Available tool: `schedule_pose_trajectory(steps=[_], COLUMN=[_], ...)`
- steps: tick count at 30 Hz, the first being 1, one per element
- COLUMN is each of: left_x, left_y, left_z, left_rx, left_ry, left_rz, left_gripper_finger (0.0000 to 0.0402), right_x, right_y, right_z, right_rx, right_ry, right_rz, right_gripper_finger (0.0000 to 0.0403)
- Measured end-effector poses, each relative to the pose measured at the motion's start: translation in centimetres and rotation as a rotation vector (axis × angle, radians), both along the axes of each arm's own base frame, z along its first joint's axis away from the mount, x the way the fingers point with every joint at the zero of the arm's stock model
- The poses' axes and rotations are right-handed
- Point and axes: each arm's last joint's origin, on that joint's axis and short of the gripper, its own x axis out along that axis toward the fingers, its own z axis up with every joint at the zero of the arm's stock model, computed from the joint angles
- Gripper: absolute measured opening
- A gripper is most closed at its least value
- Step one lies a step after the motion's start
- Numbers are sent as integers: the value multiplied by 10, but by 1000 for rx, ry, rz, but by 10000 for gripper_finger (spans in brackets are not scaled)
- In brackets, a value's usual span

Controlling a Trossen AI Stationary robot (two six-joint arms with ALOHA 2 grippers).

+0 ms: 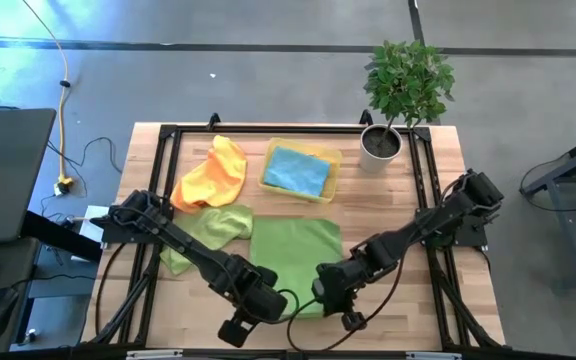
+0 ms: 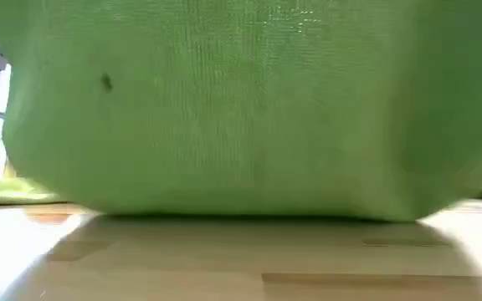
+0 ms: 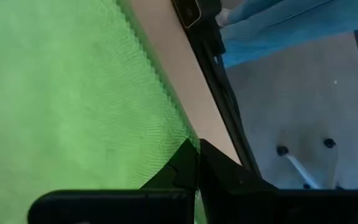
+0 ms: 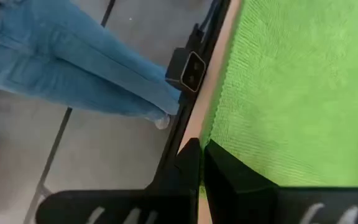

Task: Fold microfiber towels
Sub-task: Fold the right green microfiber towel

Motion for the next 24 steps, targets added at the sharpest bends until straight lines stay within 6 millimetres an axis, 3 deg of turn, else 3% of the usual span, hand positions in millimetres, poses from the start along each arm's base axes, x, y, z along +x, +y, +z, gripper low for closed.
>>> schedule_pose_trajectory(steps=[5,11,18,24], left_x=[3,8,15,15], left_y=[12,43,62,80], left_z=[-2,-6,-18,-40], left_rx=[155,350,381,433], left_ry=[-43,-17,49,104], left_rz=[44,137,158,145], left_gripper_finger=[0,0,0,0], right_x=[-1,-1,7,9], right_y=[-14,-44,-69,-81], right_z=[-7,-16,-17,-27], right_rx=[-148,-362,-472,-535], right_ry=[7,75,45,102], right_rz=[0,-42,-42,-2], right_gripper_finger=[0,0,0,0])
